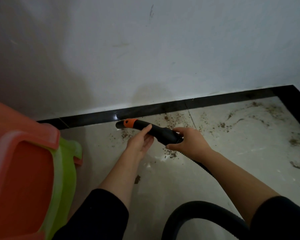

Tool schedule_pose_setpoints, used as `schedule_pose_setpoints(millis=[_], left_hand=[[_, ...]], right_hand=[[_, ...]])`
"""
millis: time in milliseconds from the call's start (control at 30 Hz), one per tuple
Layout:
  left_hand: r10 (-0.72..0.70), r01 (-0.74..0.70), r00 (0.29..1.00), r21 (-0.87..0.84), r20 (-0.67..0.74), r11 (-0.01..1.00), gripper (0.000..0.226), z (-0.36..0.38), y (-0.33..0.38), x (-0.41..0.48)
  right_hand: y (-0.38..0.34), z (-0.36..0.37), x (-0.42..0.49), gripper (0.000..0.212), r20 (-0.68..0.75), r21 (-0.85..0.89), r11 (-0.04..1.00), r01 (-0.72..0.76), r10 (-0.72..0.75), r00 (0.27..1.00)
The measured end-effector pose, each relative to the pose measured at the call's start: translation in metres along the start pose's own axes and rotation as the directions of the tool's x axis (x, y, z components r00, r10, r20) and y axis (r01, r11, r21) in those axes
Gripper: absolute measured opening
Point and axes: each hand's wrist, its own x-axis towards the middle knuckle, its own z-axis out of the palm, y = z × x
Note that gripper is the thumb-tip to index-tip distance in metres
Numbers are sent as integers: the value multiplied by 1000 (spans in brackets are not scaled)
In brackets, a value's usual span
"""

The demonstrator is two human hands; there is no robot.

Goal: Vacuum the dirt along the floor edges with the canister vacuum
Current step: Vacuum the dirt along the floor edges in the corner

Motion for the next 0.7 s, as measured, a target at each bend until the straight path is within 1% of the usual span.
schedule_pose_setpoints(millis=[133,233,400,700], left_hand=[[11,-11,1000,-9,0,1000,32,-3,5,7],[8,-8,1000,-21,-18,1000,36,-8,8,13],[7,-7,1000,-21,-19,1000,42,-13,11,23],[10,-10,1000,-14,-20,1000,41,-8,10,27]], right_hand=[[-5,9,7,44,-29,14,1000,17,-16,999],[-7,18,15,36,-29,6,999,40,-40,999],[-9,27,24,34,-34,-10,999,51,-51,998],[-7,23,28,33,-37,-4,999,38,-38,999]])
